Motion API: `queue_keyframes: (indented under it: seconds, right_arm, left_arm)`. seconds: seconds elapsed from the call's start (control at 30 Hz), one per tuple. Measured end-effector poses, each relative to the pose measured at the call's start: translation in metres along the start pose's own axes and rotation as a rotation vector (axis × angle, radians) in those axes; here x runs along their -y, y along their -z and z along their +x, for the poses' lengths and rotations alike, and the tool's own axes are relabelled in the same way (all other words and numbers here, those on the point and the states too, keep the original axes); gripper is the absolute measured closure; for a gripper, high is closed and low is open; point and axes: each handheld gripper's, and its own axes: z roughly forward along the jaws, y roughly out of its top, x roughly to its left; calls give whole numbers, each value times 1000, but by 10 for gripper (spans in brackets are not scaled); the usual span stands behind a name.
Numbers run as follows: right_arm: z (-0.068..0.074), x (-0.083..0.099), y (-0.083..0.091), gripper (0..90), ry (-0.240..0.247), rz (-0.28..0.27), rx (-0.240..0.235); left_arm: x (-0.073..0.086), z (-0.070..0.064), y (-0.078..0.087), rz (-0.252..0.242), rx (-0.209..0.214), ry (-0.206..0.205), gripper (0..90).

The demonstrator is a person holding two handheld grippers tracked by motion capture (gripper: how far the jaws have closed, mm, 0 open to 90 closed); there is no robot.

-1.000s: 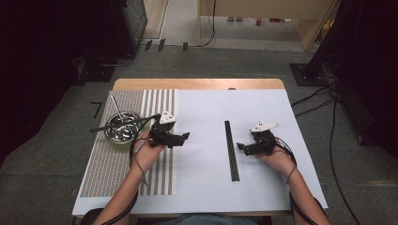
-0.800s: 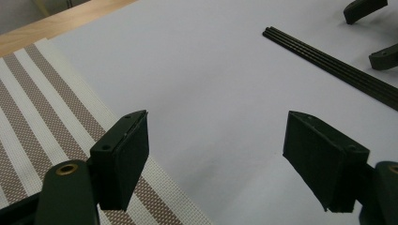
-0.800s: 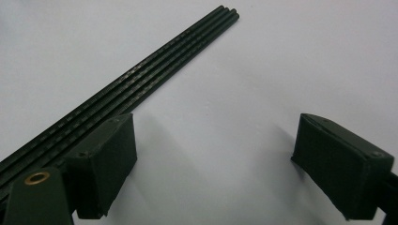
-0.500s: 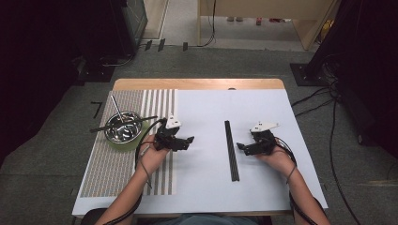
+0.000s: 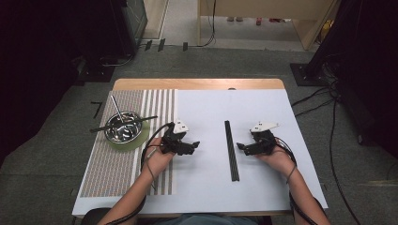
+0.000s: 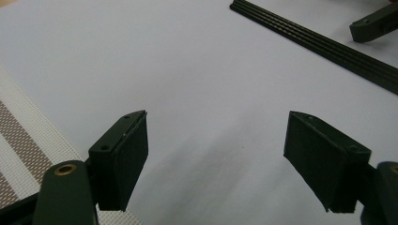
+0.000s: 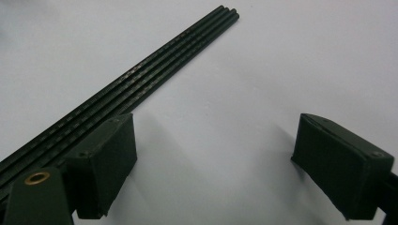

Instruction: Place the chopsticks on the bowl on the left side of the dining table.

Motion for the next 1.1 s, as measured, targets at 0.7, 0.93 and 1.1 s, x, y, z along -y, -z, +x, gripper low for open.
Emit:
queue_keyframes:
  seconds: [0.7, 0.93, 1.1]
  right_arm:
    - [0, 0, 0, 133, 0, 0, 1]
    - [0, 0, 0, 133, -1, 0, 0]
    - [0, 0, 0, 133, -1, 2, 1]
  left_arm:
    - [6, -13, -21, 31, 13, -51, 223]
    - [7, -17, -25, 35, 19, -59, 215]
    - [7, -15, -26, 40, 27, -45, 207]
